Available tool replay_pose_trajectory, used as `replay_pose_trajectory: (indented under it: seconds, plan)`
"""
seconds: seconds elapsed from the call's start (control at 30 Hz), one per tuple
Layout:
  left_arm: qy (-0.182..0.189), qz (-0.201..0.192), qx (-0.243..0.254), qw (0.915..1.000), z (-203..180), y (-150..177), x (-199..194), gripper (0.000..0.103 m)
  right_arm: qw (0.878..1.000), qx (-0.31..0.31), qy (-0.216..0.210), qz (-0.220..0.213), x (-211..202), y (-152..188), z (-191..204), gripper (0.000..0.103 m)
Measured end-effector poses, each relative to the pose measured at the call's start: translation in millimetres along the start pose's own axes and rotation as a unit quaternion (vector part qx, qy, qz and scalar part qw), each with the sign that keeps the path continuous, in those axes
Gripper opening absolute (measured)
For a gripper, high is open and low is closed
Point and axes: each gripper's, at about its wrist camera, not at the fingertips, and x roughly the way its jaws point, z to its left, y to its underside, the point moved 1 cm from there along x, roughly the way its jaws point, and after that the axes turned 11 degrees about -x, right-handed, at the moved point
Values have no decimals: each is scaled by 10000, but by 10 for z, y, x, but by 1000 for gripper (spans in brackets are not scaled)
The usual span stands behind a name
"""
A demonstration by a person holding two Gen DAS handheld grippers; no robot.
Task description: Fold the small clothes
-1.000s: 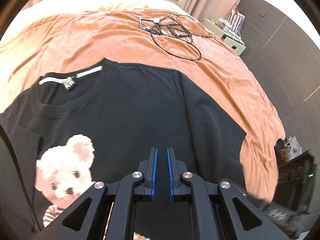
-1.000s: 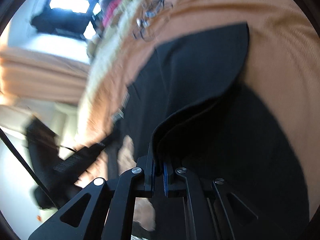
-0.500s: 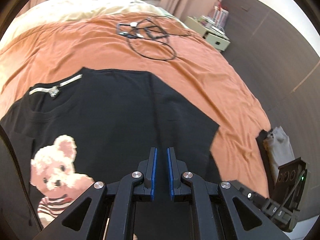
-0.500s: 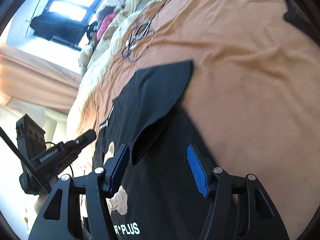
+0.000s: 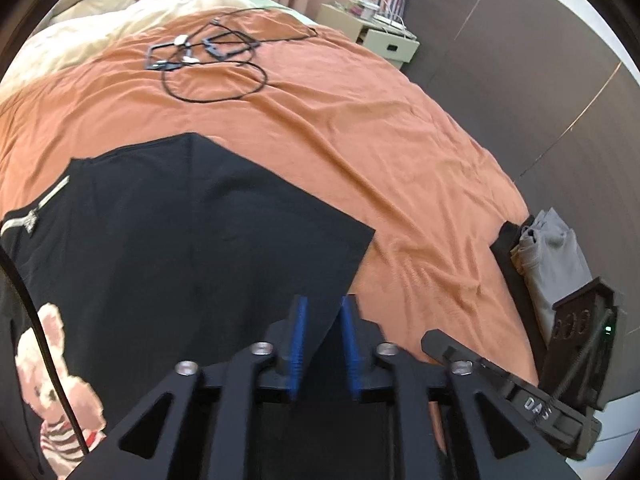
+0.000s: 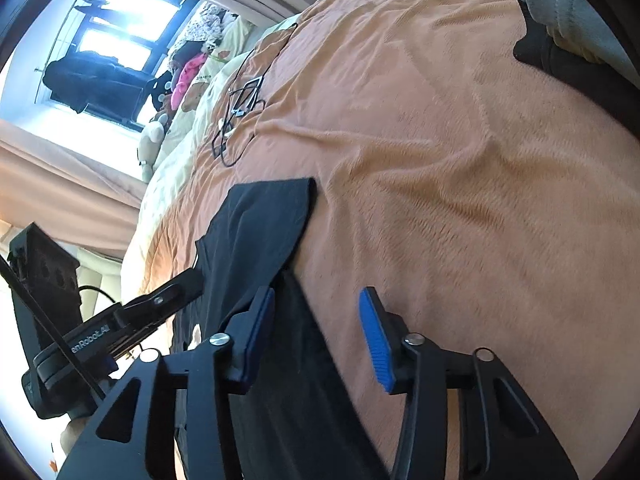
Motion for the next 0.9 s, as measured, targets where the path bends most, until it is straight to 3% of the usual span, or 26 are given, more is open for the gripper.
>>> replay_pose_trajectory:
  seconds: [0.07,0.37,0.57,0.67,0.83,0.9]
  plan:
    - [-9,-25,13,10000,-62,-24,89,37,10000,1,6,-77,-46,10,-17,38]
    - [-294,342,656,9968,-384,-157,600,37,9994,307,46,-180,-23,26,-283,27]
    - [-691,638,1212,9882,-549,-187,946,37,9987,466,67,-202,-66,39,-358,26]
    - [-895,527,1310,9859,-549,-194,1044,38,9992,361,42,-177,-74,51,-275,26]
    - [-894,297,1277,9873,-534,-255,1093,38,9996,264,-52,-110,-84,68,-246,26]
    - [-889,249,1135,9892,-484,-297,1093,27,9995,304,-61,-107,-89,77,-263,26]
